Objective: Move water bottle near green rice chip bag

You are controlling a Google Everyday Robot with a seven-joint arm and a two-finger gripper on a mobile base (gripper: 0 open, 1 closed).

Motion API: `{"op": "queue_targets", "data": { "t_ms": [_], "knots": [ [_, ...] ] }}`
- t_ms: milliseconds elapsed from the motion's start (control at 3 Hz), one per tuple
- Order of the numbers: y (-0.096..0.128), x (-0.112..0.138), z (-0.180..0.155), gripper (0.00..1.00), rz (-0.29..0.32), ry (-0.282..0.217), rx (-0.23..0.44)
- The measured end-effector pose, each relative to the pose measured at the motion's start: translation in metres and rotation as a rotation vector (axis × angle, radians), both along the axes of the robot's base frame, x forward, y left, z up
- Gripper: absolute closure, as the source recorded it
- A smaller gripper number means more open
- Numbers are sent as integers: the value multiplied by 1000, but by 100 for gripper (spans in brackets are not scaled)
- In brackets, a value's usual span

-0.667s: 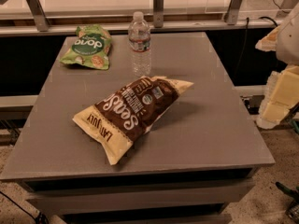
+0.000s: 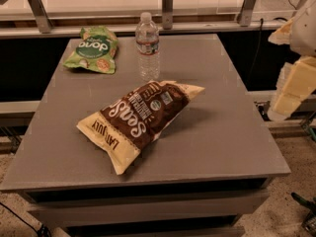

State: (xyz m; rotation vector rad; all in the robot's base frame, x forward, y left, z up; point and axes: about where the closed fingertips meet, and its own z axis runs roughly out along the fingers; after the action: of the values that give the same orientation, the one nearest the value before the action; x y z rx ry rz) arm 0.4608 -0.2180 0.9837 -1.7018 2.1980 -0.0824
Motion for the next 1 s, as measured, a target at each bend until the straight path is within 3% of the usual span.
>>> {"op": "queue_targets", "data": {
  "t_ms": [333, 667, 1000],
  "knots": [
    [-7, 48, 12, 0, 17, -61, 136],
    [14, 93, 26, 0, 35, -94, 342],
    [56, 123, 36, 0, 84, -141, 537]
  ]
}}
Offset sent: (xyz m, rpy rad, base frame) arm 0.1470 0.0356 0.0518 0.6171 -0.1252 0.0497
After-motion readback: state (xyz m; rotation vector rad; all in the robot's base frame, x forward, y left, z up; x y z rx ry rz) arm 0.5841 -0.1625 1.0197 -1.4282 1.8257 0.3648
